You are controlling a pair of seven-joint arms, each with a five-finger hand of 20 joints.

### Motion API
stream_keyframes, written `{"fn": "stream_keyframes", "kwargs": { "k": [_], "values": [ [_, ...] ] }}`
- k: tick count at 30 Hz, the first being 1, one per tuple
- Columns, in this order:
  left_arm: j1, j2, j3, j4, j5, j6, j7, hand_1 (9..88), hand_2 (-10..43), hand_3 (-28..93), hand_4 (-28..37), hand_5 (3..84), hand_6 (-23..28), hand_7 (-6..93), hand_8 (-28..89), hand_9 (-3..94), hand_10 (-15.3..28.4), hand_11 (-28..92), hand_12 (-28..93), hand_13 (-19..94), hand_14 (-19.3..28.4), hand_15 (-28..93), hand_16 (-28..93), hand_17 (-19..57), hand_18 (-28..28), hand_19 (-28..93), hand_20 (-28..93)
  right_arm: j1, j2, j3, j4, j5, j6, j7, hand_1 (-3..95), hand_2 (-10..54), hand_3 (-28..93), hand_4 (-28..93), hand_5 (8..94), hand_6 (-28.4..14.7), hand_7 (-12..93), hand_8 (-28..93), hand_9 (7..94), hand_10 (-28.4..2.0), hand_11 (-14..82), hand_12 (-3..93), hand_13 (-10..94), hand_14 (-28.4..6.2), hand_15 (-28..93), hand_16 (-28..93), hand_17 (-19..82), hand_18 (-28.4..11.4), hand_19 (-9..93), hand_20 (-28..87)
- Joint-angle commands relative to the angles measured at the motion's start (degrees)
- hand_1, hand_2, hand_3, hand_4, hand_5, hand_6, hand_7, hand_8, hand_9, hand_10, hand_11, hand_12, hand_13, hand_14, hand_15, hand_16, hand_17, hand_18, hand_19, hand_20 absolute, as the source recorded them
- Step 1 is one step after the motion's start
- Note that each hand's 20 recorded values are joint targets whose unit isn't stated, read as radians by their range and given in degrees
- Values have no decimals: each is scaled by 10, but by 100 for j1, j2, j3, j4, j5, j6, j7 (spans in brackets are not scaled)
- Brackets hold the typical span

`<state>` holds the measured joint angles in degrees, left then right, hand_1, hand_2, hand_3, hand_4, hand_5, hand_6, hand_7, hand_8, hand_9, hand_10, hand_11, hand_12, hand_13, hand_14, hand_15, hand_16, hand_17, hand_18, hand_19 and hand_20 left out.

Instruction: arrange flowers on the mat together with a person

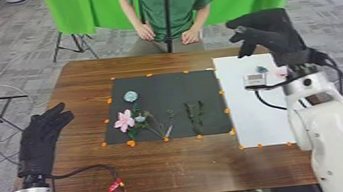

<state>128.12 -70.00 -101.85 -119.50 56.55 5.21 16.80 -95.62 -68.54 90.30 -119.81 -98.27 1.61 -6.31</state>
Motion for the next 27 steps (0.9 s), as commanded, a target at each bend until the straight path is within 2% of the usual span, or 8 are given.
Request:
{"fn": "stream_keyframes", "kwargs": {
  "k": [1,4,7,9,11,15,23,27],
  "values": [
    [44,-12,41,-50,171,-185,0,170,49,616,-283,473,37,137,-54,466,137,204,158,348,177,132,53,22,143,83,171,-2389,-891,334,-67,3220,-196,-715,180,12,752,-156,595,-14,110,-90,648,-159,86,130,530,-153,154,189,296,-160,262,353],
    [45,21,68,-72,191,-219,34,170,49,616,-283,473,37,137,-55,466,136,202,159,349,177,130,54,22,142,82,171,-2685,-1204,405,-103,3346,-776,-814,137,15,781,-162,483,-8,94,-85,523,-157,61,116,416,-146,119,162,232,-154,132,323],
    [59,42,104,-83,210,-291,20,169,49,618,-283,472,36,137,-56,466,134,201,160,348,176,129,55,22,142,82,171,-2883,-1420,386,-28,3197,-901,-890,115,14,796,-171,405,-2,83,-84,435,-150,44,107,334,-132,91,140,198,-147,84,298],
    [35,62,148,-68,271,-327,19,170,50,617,-283,472,36,136,-56,465,135,201,160,347,176,127,55,22,142,81,171,-2989,-1537,388,-7,3220,-984,-848,104,14,800,-173,394,-1,82,-85,426,-146,43,105,326,-128,88,134,192,-145,77,293],
    [16,40,192,-61,271,-366,13,170,50,617,-283,472,36,135,-56,464,135,200,160,348,175,126,56,22,142,80,171,-3025,-1681,450,60,2957,-1098,-927,95,17,801,-176,387,0,82,-85,424,-145,43,104,321,-128,87,130,190,-145,74,289],
    [-7,57,220,-42,348,-427,-44,168,49,619,-283,472,36,134,-55,464,135,199,160,347,175,125,57,22,142,80,172,-3053,-1813,468,89,2862,-1050,-1010,74,28,796,-185,374,1,78,-86,422,-143,43,101,315,-125,88,121,187,-143,64,281],
    [-88,65,223,-27,348,-431,-39,169,49,618,-283,472,36,134,-55,464,134,199,160,346,174,122,57,22,142,78,171,-3012,-1890,446,148,2745,-1122,-1053,51,40,791,-196,346,7,76,-88,404,-137,40,98,296,-122,83,108,183,-136,48,274],
    [-86,-1,216,-39,380,-470,-59,169,48,619,-283,473,37,133,-55,464,134,199,160,348,175,124,58,23,142,76,170,-2978,-1992,463,168,2659,-1181,-1116,49,40,792,-197,343,7,75,-89,402,-136,40,97,295,-122,84,106,182,-133,43,272]
  ]
}}
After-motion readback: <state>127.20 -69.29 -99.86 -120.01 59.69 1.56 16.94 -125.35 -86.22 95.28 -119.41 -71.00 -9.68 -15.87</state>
